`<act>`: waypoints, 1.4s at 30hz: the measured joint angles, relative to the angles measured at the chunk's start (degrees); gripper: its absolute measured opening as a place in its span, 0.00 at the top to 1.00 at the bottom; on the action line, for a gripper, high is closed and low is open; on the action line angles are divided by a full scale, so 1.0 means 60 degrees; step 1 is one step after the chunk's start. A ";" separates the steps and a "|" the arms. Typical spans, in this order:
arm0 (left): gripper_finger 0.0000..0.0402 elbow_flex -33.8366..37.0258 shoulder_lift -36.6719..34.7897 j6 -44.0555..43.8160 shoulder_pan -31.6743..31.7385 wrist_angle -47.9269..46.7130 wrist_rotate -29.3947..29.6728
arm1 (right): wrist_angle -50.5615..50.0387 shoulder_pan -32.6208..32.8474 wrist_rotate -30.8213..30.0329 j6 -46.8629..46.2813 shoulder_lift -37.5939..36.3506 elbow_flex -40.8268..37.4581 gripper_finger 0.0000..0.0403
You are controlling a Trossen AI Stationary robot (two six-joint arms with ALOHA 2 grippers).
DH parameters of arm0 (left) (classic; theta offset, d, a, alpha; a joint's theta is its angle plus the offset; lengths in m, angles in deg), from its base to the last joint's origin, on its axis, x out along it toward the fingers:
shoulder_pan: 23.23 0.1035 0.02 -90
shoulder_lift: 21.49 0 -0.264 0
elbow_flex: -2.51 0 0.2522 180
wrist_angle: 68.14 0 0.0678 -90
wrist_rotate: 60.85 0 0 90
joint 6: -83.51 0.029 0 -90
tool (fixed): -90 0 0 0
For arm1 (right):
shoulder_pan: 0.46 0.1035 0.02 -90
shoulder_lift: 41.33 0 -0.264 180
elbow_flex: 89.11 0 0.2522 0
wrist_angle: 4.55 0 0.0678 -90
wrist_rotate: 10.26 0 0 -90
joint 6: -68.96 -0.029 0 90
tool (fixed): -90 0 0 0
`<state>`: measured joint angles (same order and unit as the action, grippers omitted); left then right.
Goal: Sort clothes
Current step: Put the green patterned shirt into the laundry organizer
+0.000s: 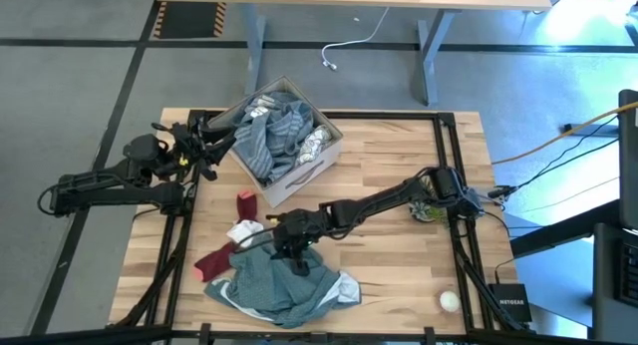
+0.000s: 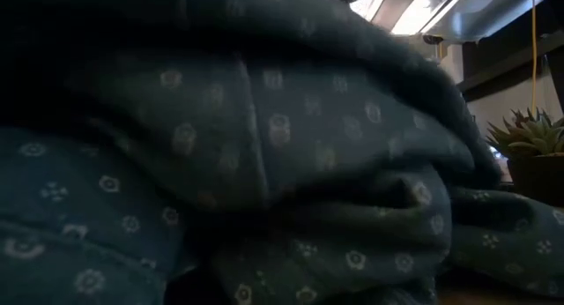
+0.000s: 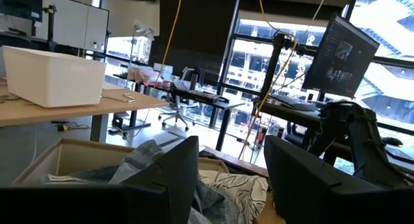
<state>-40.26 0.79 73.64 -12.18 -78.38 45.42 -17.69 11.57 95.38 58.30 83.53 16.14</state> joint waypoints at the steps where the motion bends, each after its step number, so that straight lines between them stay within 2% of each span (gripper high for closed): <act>1: 0.57 0.0000 -0.0004 -0.0027 0.0000 0.0005 0.0000 | -0.0023 -0.0002 -0.0004 0.0105 -0.0001 0.0096 0.95; 6: 0.57 0.0000 0.0000 -0.0037 0.0000 0.0006 0.0000 | -0.0600 -0.0007 -0.0128 0.0993 -0.0409 0.0681 0.98; 16: 0.57 0.0004 0.0000 -0.0034 0.0000 -0.0260 0.0000 | -0.1425 -0.0075 -0.2792 0.2394 -0.2384 0.1292 0.98; 22: 0.57 0.0007 -0.0004 -0.0037 0.0000 -0.0231 0.0000 | -0.1433 -0.0357 -0.3672 0.3443 -0.3258 0.1916 0.99; 26: 0.57 0.0004 -0.0004 -0.0033 0.0000 -0.0231 0.0000 | -0.1399 -0.0717 -0.4179 0.4248 -0.3384 0.2926 0.99; 31: 0.57 0.0004 -0.0002 -0.0034 0.0004 -0.0264 0.0000 | -0.0953 -0.1337 -0.4229 0.4528 -0.3393 0.4519 0.99; 35: 0.57 0.0006 0.0000 -0.0035 0.0004 -0.0235 0.0000 | 0.0278 -0.1946 -0.4240 0.4452 -0.3393 0.5562 0.99; 39: 0.57 0.0004 -0.0003 -0.0033 0.0004 -0.0224 0.0001 | 0.2252 -0.2574 -0.3714 0.5156 -0.3441 0.6031 0.99; 42: 0.57 0.0004 0.0000 -0.0033 0.0004 -0.0224 0.0004 | 0.2985 -0.2942 -0.3428 0.5370 -0.3451 0.6075 0.99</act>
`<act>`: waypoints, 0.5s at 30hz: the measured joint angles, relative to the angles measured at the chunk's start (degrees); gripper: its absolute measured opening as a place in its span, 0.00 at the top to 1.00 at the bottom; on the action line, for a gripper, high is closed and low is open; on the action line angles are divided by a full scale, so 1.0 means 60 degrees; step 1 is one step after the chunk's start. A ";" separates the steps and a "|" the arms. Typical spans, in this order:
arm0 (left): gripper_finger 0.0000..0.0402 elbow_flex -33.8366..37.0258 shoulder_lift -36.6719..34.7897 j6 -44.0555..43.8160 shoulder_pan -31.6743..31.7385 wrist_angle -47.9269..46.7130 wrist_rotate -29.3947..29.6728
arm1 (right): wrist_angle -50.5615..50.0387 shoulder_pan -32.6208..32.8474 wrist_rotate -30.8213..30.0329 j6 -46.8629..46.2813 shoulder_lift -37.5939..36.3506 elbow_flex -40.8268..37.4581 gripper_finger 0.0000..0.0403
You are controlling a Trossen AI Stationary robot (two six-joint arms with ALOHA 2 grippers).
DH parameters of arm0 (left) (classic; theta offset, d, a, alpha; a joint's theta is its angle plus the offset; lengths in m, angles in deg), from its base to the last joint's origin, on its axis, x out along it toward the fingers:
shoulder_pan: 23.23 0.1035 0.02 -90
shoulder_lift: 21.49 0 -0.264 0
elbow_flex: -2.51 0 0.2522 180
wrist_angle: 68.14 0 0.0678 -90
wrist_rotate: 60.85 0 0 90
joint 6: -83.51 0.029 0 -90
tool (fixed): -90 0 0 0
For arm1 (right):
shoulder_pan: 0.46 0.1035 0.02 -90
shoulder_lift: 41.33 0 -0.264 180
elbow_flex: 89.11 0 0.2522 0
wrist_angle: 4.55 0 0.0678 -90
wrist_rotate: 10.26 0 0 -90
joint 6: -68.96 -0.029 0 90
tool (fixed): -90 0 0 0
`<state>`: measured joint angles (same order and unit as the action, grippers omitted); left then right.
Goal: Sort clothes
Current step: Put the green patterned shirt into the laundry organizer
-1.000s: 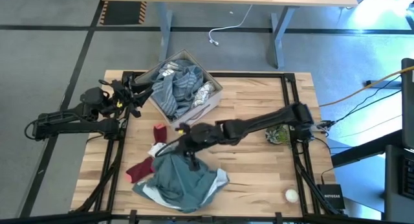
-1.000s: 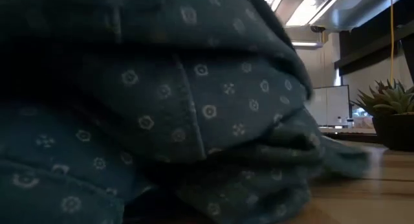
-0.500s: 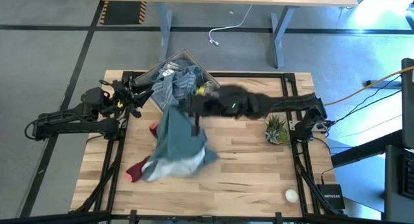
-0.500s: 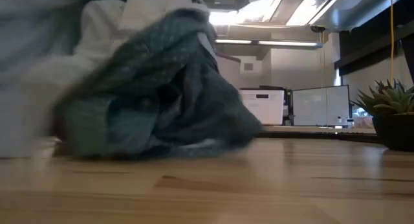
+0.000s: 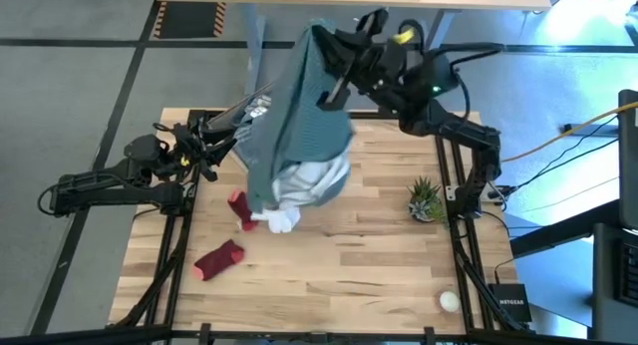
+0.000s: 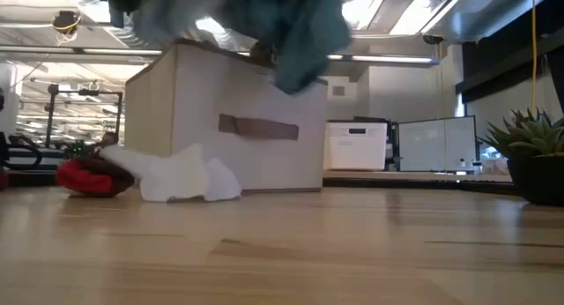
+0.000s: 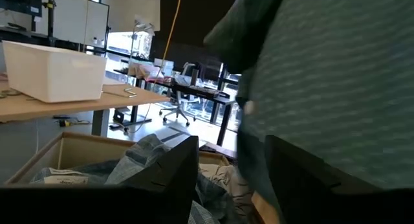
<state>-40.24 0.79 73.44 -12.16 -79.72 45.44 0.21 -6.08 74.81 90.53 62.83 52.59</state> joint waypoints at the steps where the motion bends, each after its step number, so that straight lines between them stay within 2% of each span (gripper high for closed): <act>1: 0.57 0.0000 -0.0002 0.0008 0.0000 0.0002 0.0000 | -0.0067 -0.0107 0.0000 -0.0012 0.0002 0.0000 0.99; 6: 0.57 0.0000 0.0000 0.0046 0.0000 0.0007 0.0000 | -0.1905 -0.0618 -0.0330 -0.0121 0.0269 -0.0008 0.99; 15: 0.57 0.0000 0.0187 0.0073 0.0000 0.0062 0.0064 | -0.4380 -0.1314 -0.0584 -0.1882 0.1649 -0.0036 0.94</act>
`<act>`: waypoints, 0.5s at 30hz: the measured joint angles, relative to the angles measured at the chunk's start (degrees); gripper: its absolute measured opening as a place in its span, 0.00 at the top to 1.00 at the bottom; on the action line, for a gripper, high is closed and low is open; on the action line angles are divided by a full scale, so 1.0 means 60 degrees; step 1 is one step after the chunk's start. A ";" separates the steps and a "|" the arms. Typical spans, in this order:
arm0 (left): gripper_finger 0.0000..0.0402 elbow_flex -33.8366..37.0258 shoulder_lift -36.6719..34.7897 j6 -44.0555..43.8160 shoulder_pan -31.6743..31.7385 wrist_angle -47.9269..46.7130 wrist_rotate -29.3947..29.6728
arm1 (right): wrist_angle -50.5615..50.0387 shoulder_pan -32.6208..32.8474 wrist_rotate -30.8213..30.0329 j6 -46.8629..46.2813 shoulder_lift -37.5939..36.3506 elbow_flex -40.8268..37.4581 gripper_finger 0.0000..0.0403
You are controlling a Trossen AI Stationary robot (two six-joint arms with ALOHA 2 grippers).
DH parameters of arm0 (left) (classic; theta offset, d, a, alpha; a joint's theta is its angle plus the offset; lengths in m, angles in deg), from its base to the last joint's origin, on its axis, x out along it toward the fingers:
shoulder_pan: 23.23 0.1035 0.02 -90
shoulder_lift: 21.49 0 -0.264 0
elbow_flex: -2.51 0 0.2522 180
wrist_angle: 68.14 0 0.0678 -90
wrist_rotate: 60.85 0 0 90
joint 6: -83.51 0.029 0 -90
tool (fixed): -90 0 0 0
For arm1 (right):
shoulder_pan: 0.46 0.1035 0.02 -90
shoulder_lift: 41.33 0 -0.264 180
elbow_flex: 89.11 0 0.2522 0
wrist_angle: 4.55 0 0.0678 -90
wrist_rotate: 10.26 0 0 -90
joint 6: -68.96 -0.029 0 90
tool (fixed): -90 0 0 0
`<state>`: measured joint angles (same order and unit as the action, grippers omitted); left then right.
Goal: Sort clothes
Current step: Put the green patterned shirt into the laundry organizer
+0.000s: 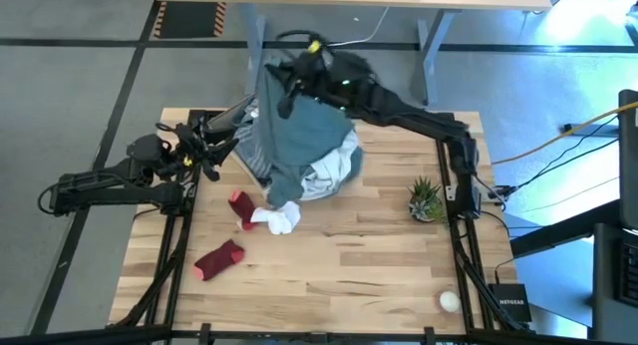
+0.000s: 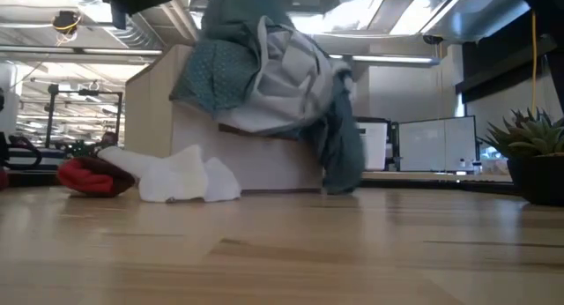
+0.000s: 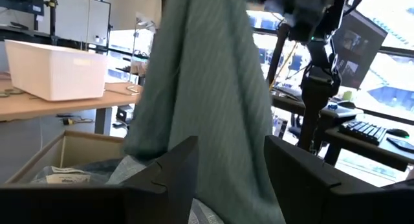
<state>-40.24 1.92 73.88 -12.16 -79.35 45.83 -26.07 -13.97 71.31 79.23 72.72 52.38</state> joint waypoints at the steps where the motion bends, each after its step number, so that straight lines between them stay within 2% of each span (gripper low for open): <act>1: 0.57 0.0000 0.0030 0.0011 0.0000 0.0013 0.0002 | -0.0204 -0.0029 -0.0002 -0.0200 0.0162 0.0005 0.94; 5: 0.57 0.0000 0.0158 0.0178 0.0000 0.0050 0.0006 | -0.1467 -0.0013 0.0010 -0.0395 0.0629 0.0001 0.87; 8: 0.57 0.0000 0.0245 0.0179 0.0022 0.0047 0.0006 | -0.2743 -0.0002 0.0087 -0.0242 0.0655 0.0015 0.78; 10: 0.57 0.0000 0.0282 0.0182 0.0022 0.0045 0.0006 | -0.4233 0.0021 0.0105 0.0251 0.0550 0.0334 0.71; 13: 0.57 0.0000 0.0331 0.0178 0.0022 0.0051 0.0006 | -0.6038 0.0197 -0.0520 0.0857 0.0436 0.1213 0.62; 15: 0.57 0.0000 0.0334 0.0178 0.0022 0.0044 0.0009 | -0.6226 0.0392 -0.1110 0.0963 -0.0138 0.0965 0.58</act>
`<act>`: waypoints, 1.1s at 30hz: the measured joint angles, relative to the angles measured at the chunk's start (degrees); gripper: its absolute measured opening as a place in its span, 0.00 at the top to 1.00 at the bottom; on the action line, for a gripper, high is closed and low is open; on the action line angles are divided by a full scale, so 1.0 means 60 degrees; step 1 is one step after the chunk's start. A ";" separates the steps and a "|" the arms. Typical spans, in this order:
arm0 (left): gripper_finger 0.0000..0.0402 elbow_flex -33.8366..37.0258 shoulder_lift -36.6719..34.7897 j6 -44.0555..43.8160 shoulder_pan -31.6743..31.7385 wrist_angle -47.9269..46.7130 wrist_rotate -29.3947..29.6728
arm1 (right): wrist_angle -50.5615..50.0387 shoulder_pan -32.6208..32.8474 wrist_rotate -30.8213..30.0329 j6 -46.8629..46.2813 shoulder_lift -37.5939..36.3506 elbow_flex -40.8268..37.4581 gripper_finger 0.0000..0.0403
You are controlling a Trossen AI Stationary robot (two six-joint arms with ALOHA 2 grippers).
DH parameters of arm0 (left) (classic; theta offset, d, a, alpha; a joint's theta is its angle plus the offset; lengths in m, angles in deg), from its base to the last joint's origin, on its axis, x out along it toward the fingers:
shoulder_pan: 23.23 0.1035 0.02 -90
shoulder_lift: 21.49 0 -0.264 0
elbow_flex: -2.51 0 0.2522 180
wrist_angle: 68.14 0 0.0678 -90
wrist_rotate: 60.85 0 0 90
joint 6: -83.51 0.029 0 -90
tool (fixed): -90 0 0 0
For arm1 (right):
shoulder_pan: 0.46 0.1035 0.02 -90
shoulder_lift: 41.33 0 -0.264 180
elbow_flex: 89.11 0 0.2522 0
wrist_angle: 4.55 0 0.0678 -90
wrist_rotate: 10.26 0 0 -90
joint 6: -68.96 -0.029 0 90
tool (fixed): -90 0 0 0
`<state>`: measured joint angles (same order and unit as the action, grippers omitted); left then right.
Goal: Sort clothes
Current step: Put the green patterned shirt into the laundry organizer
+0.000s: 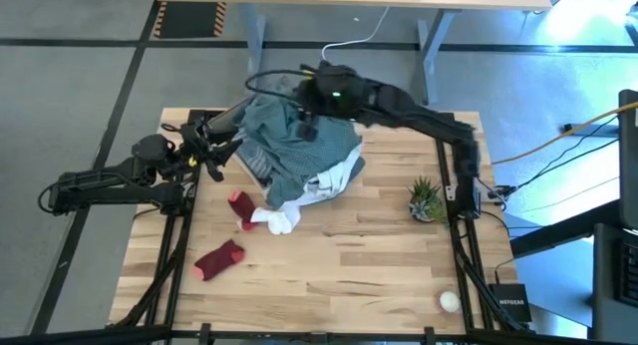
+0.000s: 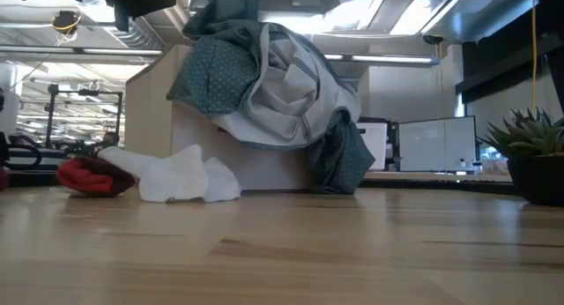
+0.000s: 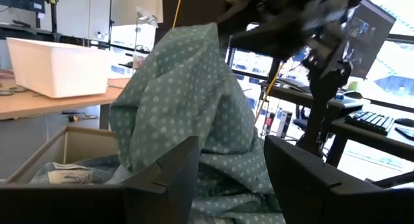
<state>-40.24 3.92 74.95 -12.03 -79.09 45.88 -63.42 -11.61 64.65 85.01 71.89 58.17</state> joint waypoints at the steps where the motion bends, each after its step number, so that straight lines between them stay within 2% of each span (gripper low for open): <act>1: 0.57 0.0000 0.0006 -0.0013 0.0000 -0.0011 0.0000 | -0.0305 0.0119 -0.0197 0.0103 -0.0255 -0.0086 0.56; 6: 0.57 0.0000 0.0073 -0.0121 -0.0004 -0.0139 0.0000 | -0.2404 0.0585 -0.0548 -0.0470 -0.1148 -0.0077 0.53; 12: 0.57 0.0000 0.0168 -0.0334 -0.0004 -0.0297 0.0000 | -0.6406 0.0742 -0.0396 -0.2354 -0.1340 -0.0252 0.53; 14: 0.57 0.0000 0.0168 -0.0330 -0.0004 -0.0367 0.0000 | -0.7296 0.0742 -0.0398 -0.2919 -0.1378 -0.0830 0.53; 17: 0.57 0.0000 0.0138 -0.0329 -0.0004 -0.0374 0.0004 | -0.7267 0.0742 -0.0916 -0.3569 -0.1757 -0.2566 0.53; 19: 0.57 0.0000 0.0138 -0.0331 -0.0004 -0.0378 0.0000 | -0.6598 0.0738 -0.1247 -0.3683 -0.2382 -0.4182 0.53; 22: 0.57 0.0000 0.0136 -0.0329 -0.0004 -0.0382 0.0001 | -0.4679 0.0731 -0.1647 -0.3647 -0.3524 -0.7037 0.53; 28: 0.57 0.0000 0.0138 -0.0331 -0.0004 -0.0348 0.0004 | 0.0265 0.0731 -0.2452 -0.3344 -0.5658 -1.2341 0.53; 30: 0.57 0.0000 0.0138 -0.0328 -0.0004 -0.0348 0.0056 | 0.1919 0.0731 -0.2538 -0.3083 -0.5867 -1.3714 0.53; 33: 0.57 0.0000 0.0138 -0.0330 -0.0004 -0.0352 0.0104 | 0.4054 0.0700 -0.2333 -0.2587 -0.5789 -1.5107 0.53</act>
<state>-40.24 4.75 72.97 -12.05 -81.20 46.50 -39.10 -7.41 50.65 69.49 37.16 -32.47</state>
